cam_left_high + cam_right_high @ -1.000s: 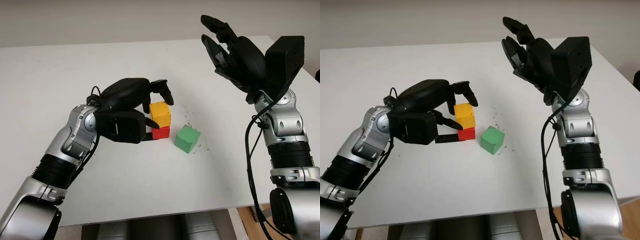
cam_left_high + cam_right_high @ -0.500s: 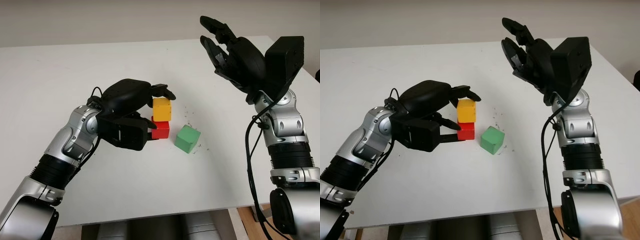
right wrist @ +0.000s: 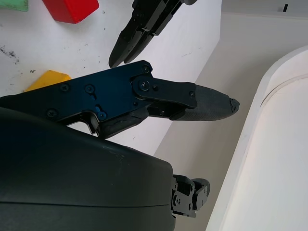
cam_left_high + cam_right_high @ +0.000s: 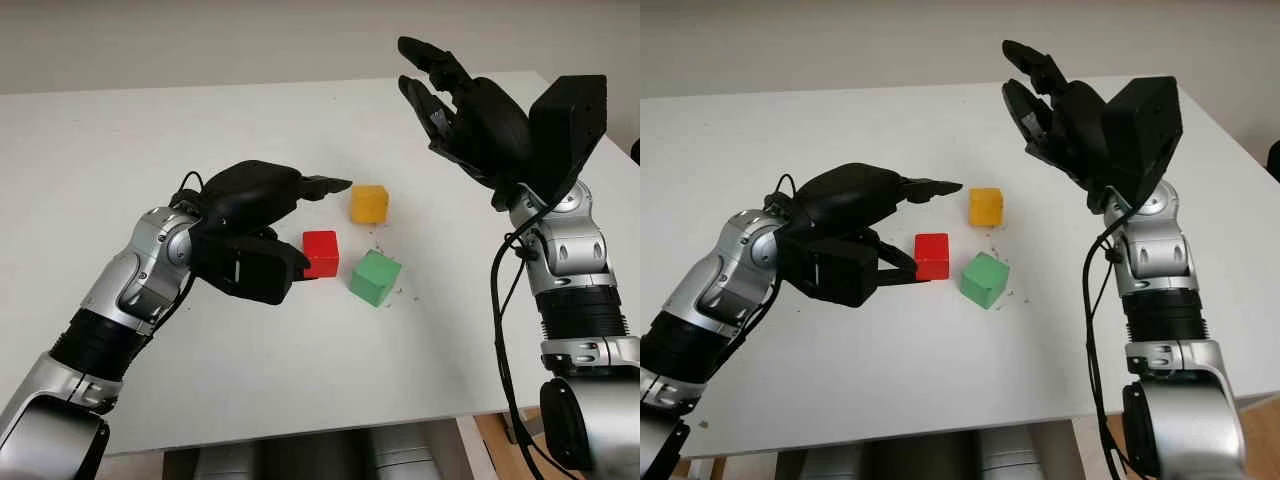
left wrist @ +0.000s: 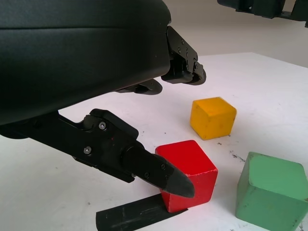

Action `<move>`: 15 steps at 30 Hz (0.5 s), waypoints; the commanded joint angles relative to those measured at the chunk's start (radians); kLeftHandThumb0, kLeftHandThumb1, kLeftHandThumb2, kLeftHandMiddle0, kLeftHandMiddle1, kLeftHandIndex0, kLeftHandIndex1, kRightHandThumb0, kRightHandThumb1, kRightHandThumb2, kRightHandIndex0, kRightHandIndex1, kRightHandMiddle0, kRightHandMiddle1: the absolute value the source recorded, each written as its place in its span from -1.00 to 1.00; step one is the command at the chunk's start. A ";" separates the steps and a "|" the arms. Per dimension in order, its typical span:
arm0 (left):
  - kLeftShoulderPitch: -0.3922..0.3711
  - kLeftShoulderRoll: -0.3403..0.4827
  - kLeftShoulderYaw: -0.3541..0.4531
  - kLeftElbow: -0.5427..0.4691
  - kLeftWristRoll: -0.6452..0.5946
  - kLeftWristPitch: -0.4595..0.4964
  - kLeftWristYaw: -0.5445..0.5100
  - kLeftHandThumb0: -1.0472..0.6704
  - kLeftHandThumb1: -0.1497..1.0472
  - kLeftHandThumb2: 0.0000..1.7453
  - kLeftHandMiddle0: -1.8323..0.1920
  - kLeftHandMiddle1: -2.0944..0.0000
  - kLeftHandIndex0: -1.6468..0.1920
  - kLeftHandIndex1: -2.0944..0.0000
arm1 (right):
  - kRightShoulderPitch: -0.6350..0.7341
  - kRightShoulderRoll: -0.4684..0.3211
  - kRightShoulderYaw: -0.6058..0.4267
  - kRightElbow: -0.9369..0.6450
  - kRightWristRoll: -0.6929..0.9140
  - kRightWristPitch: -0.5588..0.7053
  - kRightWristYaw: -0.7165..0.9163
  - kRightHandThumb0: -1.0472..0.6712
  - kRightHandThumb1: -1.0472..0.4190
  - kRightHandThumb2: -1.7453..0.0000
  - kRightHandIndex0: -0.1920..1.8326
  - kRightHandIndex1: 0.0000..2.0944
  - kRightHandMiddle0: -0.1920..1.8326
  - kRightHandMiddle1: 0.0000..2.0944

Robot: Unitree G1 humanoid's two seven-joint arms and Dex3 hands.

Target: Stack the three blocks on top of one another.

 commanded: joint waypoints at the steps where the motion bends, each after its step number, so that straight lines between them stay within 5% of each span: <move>1: 0.009 0.007 0.002 -0.020 -0.008 0.002 -0.004 -0.44 0.68 -0.94 0.51 0.96 0.55 0.95 | -0.001 0.003 -0.003 -0.023 0.004 0.005 -0.004 -0.67 -1.00 0.35 -0.78 -0.93 -0.93 -0.63; 9: 0.012 0.006 0.013 -0.030 -0.014 0.027 0.013 -0.54 0.72 -0.93 0.54 0.97 0.55 0.95 | -0.002 -0.001 -0.002 -0.013 0.005 -0.012 0.008 -0.67 -1.00 0.35 -0.79 -0.94 -0.94 -0.64; 15: 0.001 -0.018 0.048 -0.035 -0.054 0.133 0.015 -0.59 0.78 -0.92 0.61 0.98 0.59 0.97 | -0.003 0.003 -0.008 -0.013 0.005 -0.003 -0.003 -0.66 -1.00 0.36 -0.78 -0.93 -0.93 -0.63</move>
